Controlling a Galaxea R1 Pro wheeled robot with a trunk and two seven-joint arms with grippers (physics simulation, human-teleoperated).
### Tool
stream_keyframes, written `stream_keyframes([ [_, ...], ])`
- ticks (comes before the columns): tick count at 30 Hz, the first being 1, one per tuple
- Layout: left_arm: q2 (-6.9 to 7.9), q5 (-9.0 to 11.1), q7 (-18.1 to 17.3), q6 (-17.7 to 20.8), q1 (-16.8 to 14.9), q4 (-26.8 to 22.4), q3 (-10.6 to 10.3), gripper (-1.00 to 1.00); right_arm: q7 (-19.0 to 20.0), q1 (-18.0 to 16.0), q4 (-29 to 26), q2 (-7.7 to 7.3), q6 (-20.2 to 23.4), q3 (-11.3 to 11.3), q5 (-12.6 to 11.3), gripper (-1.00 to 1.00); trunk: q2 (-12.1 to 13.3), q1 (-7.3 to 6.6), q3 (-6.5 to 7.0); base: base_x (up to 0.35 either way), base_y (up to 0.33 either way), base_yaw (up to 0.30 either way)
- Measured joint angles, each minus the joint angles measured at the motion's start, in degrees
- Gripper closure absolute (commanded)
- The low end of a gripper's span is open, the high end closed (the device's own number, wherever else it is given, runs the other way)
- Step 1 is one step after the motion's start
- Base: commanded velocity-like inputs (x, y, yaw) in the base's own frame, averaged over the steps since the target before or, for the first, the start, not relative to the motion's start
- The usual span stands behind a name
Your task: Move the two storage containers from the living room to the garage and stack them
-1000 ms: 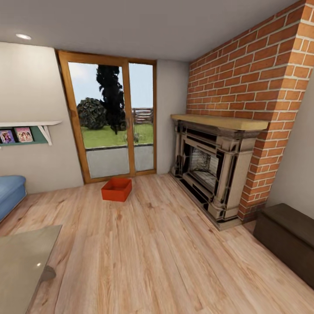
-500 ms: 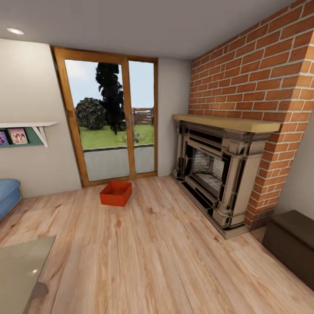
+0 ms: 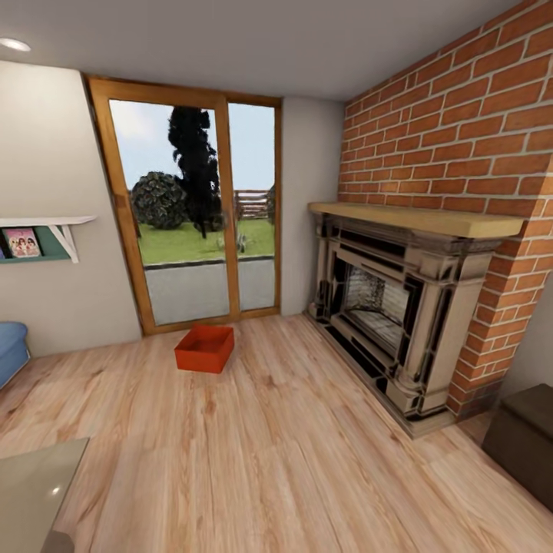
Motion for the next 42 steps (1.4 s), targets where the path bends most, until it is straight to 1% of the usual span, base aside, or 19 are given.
stream_keyframes([
  [12, 0.06, 0.0, 0.0, 0.1, 0.0, 0.0, 0.0, -1.00, -0.1, 0.0, 0.0, 0.03, 0.0, 0.0, -0.1, -1.00, 0.0, 0.00, 0.00, 0.326, 0.116, 0.000],
  [18, 0.03, -0.1, 0.0, -0.1, 0.0, 0.0, 0.0, -1.00, -0.7, 0.0, 0.0, 0.46, 0.0, 0.0, -0.2, -1.00, 0.0, 0.00, 0.00, 0.326, 0.110, 0.000],
  [23, 0.01, -0.1, 0.0, -0.1, 0.0, 0.0, -0.1, -1.00, -0.8, 0.0, 0.0, 0.40, 0.1, -0.1, -0.2, -1.00, 0.0, 0.00, 0.00, 0.326, 0.107, 0.025],
  [29, 0.01, -0.1, 0.0, 0.0, 0.0, 0.0, -0.1, -1.00, -0.8, 0.0, 0.0, 0.18, 0.0, -0.2, -0.2, -1.00, 0.0, 0.00, 0.00, 0.326, 0.067, 0.197],
  [42, -0.06, 0.1, 0.0, 0.1, 0.0, 0.0, -0.1, -1.00, -0.8, 0.0, 0.0, 0.01, 0.0, -0.4, -0.4, -1.00, 0.0, 0.00, 0.00, 0.326, 0.003, 0.271],
])
